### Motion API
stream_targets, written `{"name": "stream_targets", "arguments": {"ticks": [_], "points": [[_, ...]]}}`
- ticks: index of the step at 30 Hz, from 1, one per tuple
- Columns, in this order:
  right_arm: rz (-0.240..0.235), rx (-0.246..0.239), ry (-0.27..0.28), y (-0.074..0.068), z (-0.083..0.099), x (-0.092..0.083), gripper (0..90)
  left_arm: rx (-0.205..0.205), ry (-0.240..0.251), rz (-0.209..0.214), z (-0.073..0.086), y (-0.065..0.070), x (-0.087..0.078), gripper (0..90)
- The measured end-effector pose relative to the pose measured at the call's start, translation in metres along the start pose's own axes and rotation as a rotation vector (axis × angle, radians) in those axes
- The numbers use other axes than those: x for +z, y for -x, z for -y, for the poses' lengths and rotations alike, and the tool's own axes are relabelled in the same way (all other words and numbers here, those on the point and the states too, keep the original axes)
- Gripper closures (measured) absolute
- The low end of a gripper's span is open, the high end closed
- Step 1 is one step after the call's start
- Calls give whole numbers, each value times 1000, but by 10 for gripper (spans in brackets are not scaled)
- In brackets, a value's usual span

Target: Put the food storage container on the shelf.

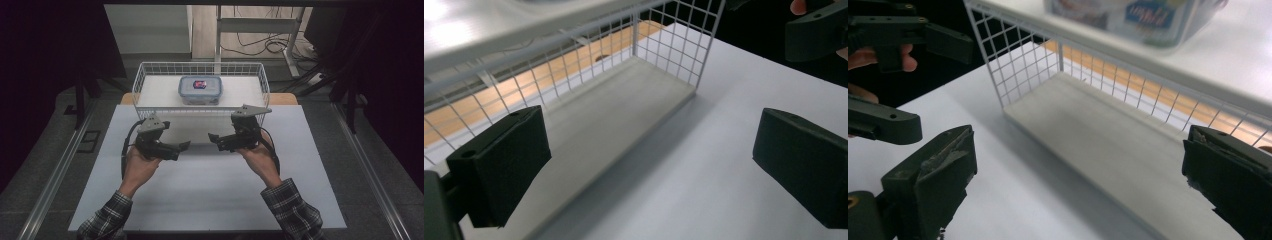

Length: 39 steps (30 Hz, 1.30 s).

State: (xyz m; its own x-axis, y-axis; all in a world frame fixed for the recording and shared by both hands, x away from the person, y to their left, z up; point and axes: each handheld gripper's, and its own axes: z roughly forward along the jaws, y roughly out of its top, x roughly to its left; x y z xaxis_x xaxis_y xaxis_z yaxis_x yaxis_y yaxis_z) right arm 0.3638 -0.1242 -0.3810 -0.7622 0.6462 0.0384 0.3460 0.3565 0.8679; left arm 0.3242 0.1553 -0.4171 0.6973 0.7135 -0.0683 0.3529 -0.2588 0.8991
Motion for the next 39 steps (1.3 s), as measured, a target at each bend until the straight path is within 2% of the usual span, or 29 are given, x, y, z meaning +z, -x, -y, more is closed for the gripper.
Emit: {"name": "stream_targets", "arguments": {"ticks": [3,8,12,19,21,25,26,31,39], "points": [[-8,0,-7,-3,10,0,8,-2,-8,13,9,4,1,6],[4,-19,-16,-6,23,-1,8,9,-12,16,21,10,3,3],[1,-23,-22,-10,38,-3,7,33,-10,-1,36,18,5,0],[15,-39,-31,-14,59,-5,2,29,-13,-9,53,25,1,0],[31,-57,-50,-15,67,-6,0,19,-15,-16,63,26,-1,0],[28,-46,-64,-14,75,-8,0,17,-36,-27,72,27,-1,0],[27,-35,-66,-14,80,-10,0,5,-40,-23,77,27,-2,0],[24,-21,-73,-14,91,-13,0,-2,-55,-27,84,31,-4,0],[29,-7,-65,-18,105,-28,0,-7,-67,-40,98,38,-18,0]]}}
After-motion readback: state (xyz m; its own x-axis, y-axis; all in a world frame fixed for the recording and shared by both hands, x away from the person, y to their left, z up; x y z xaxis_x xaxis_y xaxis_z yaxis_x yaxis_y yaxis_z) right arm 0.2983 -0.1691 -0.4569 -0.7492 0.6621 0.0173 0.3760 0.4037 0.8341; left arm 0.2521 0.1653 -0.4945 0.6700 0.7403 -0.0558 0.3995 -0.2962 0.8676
